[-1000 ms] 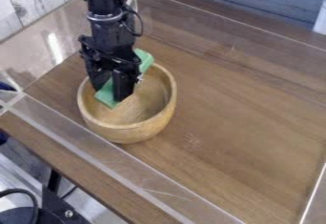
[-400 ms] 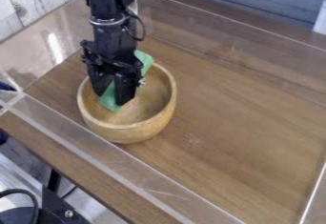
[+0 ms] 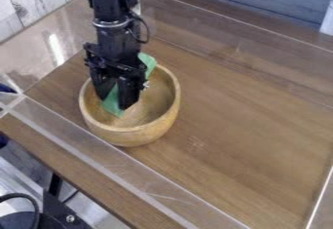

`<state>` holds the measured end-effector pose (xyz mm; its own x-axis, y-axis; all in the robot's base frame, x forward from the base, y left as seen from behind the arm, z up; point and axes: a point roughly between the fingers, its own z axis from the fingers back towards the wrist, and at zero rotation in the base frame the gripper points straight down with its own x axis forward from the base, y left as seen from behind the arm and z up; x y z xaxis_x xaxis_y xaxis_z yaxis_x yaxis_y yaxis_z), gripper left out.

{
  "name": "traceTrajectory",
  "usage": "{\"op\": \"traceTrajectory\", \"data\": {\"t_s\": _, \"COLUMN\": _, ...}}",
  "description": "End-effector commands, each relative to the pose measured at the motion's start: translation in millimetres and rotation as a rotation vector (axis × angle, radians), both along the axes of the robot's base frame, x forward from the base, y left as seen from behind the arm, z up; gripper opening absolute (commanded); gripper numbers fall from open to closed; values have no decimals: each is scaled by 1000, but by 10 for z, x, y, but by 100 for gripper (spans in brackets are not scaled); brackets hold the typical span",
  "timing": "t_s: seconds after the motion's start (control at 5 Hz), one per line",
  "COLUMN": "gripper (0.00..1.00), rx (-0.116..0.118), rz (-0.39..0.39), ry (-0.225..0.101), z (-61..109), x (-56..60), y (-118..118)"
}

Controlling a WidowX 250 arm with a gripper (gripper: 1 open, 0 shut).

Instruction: Put the green block in the brown bowl

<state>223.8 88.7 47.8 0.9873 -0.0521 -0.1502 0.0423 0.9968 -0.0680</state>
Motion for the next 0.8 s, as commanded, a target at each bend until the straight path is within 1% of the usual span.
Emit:
{"op": "traceTrajectory", "data": {"t_s": 0.0, "gripper": 0, "rx": 15, "rz": -5, "ry": -40, "z": 95, "x": 114, "y": 20}}
{"op": "traceTrajectory", "data": {"t_s": 0.6, "gripper": 0, "rx": 11, "rz": -13, "ry": -33, "z": 96, "x": 157, "y": -25}}
